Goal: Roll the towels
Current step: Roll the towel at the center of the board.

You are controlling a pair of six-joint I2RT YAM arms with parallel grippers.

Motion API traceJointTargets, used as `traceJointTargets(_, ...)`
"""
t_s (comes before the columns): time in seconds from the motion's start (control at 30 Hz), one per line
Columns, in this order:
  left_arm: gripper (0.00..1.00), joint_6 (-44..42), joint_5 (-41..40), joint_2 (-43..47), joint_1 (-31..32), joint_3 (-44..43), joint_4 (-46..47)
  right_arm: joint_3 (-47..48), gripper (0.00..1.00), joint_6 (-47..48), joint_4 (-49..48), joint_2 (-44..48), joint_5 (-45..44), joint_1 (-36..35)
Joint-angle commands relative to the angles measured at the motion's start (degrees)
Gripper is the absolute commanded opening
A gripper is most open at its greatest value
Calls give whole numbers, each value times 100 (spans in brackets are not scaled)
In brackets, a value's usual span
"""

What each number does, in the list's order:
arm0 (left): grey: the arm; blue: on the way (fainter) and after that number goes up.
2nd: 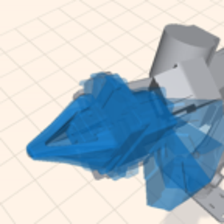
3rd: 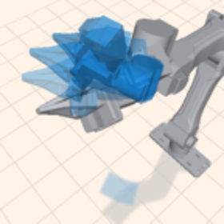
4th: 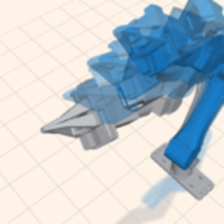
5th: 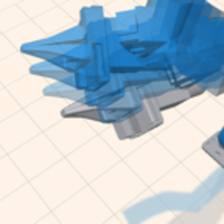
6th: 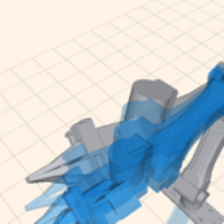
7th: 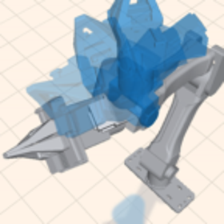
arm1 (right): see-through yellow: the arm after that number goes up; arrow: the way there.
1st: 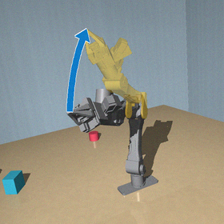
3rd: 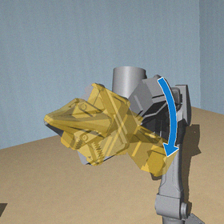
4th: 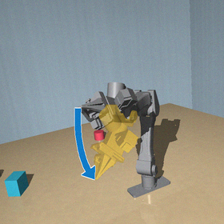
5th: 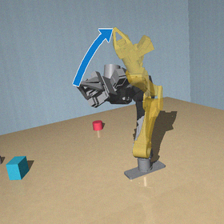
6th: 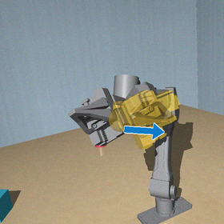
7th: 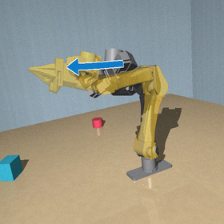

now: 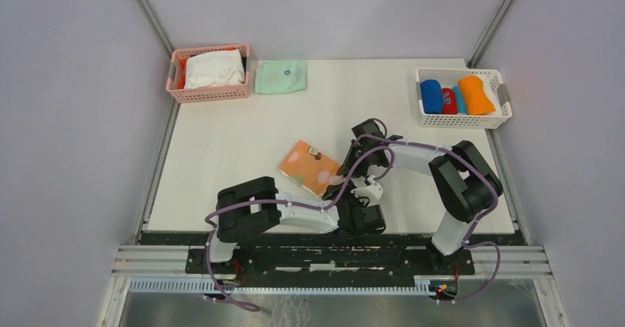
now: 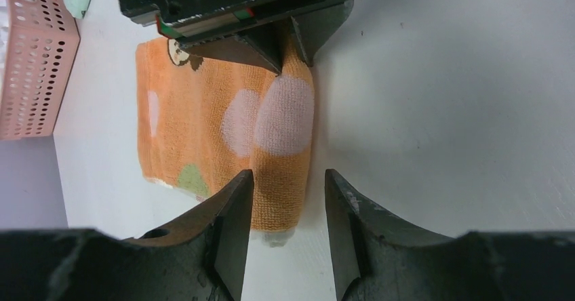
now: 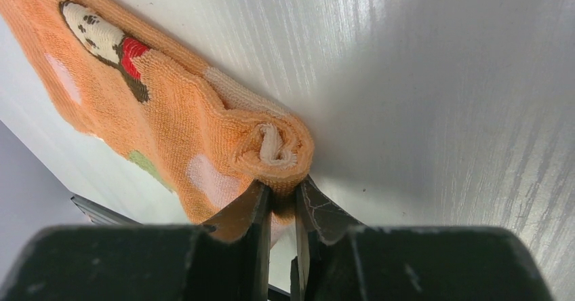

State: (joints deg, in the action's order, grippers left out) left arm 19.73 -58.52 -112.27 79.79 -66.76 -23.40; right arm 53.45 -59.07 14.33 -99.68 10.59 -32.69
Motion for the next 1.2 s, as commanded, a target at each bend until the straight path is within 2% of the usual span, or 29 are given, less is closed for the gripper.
traceJointTargets(0.0, 49, -272, -351, -221, 2, -201, 198, 71, 22, 150, 338, 45, -114, -19)
traceJointTargets(0.43, 43, -17, -189, -762, -188, -104, -48, 73, 22, 206, 319, 78, -48, -5)
traceJointTargets(0.53, 35, 47, -35, -735, -286, -8, -39, 112, 23, 284, 291, 89, 56, -2)
traceJointTargets(0.6, 26, 106, 80, -657, -347, 69, -28, 120, 23, 332, 241, 110, 168, 13)
traceJointTargets(0.7, 17, 163, 439, -406, -416, 201, 48, 18, 28, 331, 51, 331, 208, 50)
traceJointTargets(0.77, 13, 244, 788, -163, -475, 335, 135, -73, 32, 347, -81, 563, 234, 129)
traceJointTargets(0.9, 9, 430, 2050, 539, -758, 653, 423, -178, 41, 466, -262, 1080, 317, 332)
traceJointTargets(1.0, 9, 633, 3110, 997, -1164, 886, 622, -355, 47, 480, -434, 1461, 323, 476)
traceJointTargets(1.17, 9, 1005, 4940, 1549, -2034, 1292, 1056, -714, 53, 446, -850, 1808, 288, 520)
